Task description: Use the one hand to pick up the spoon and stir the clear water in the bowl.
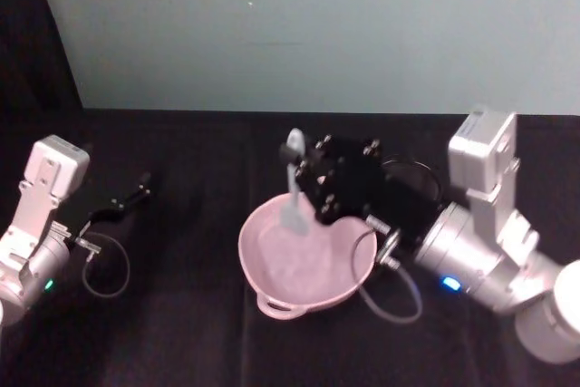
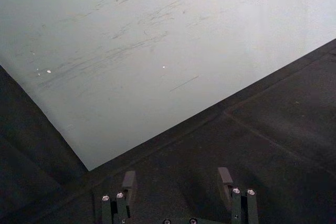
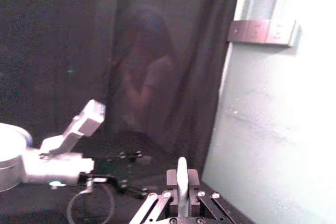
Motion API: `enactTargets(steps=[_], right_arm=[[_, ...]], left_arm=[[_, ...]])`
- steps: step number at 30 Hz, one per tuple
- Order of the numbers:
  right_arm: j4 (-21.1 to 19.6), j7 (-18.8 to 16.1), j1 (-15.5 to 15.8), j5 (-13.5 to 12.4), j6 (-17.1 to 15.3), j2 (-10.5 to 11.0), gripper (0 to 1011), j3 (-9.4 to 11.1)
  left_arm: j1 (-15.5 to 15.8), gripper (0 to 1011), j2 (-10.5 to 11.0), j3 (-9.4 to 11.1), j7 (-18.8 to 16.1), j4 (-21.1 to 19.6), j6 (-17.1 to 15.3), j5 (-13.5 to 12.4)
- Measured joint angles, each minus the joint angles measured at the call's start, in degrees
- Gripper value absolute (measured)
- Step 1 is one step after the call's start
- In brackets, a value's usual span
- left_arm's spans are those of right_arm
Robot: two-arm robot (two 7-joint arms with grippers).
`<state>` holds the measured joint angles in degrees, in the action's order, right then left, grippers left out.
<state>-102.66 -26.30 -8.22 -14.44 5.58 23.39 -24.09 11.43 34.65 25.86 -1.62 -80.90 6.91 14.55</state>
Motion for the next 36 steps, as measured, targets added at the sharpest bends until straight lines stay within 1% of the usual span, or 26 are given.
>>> enactTargets(steps=[2,5,9,11,12,14,15,19,20,21,22,23,25,26,28,29,31,32,35,36], right_arm=[[-1.4,0.45,-0.68,-0.06,-1.61,0.77,117,0.98],[-3.37,0.91,-1.79,-0.87,-4.2,2.2,118,2.86],[-4.41,1.03,-2.71,-1.74,-5.93,3.43,117,4.4],[-5.05,1.21,-3.43,-2.8,-7.61,4.67,117,5.96],[-5.05,1.21,-3.43,-2.8,-7.61,4.67,117,5.96],[-5.31,1.31,-3.82,-3.79,-8.76,5.6,117,7.19],[-5.34,1.31,-4.02,-4.72,-9.54,6.14,117,7.99],[-4.92,1.3,-4.45,-6.82,-10.98,7.0,117,9.62],[-4.29,1.23,-4.76,-8.29,-11.7,7.27,117,10.4],[-3.88,1.12,-4.94,-9.15,-12.04,7.33,118,10.75],[-2.72,0.58,-5.4,-10.94,-12.67,7.36,118,11.4],[-2.0,0.24,-5.71,-11.98,-13.09,7.37,118,11.76],[-0.4,-0.52,-6.4,-13.99,-13.82,7.34,118,12.27],[1.35,-1.37,-7.16,-15.84,-14.47,7.23,117,12.63],[3.16,-2.04,-7.97,-17.35,-15.03,7.13,117,12.88],[4.87,-2.59,-8.74,-18.64,-15.53,7.05,117,12.95],[6.56,-3.0,-9.47,-19.48,-15.89,6.98,118,12.93],[8.13,-3.22,-10.05,-20.11,-15.97,6.89,117,12.82],[9.87,-3.35,-10.57,-20.71,-15.97,6.76,118,12.61],[11.0,-3.32,-10.76,-21.02,-15.87,6.65,117,12.46]], left_arm=[[0.0,1005,0.0,0.0,0.0,0.0,0.0,0.0],[0.0,1005,0.0,0.0,0.0,0.0,0.0,0.0],[0.0,1005,0.0,0.0,0.0,0.0,0.0,0.0],[0.0,1005,0.0,0.0,0.0,0.0,0.0,0.0],[0.0,1005,0.0,0.0,0.0,0.0,0.0,0.0],[0.0,1005,0.0,0.0,0.0,0.0,0.0,0.0],[0.0,1005,0.0,0.0,0.0,0.0,0.0,0.0],[0.0,1005,0.0,0.0,0.0,0.0,0.0,0.0],[0.0,1005,0.0,0.0,0.0,0.0,0.0,0.0],[0.0,1005,0.0,0.0,0.0,0.0,0.0,0.0],[0.0,1005,0.0,0.0,0.0,0.0,0.0,0.0],[0.0,1005,0.0,0.0,0.0,0.0,0.0,0.0],[0.0,1005,0.0,0.0,0.0,0.0,0.0,0.0],[0.0,1005,0.0,0.0,0.0,0.0,0.0,0.0],[0.0,1005,0.0,0.0,0.0,0.0,0.0,0.0],[0.0,1005,0.0,0.0,0.0,0.0,0.0,0.0],[0.0,1005,0.0,0.0,0.0,0.0,0.0,0.0],[0.0,1005,0.0,0.0,0.0,0.0,0.0,0.0],[0.0,1005,0.0,0.0,0.0,0.0,0.0,0.0],[0.0,1005,0.0,0.0,0.0,0.0,0.0,0.0]])
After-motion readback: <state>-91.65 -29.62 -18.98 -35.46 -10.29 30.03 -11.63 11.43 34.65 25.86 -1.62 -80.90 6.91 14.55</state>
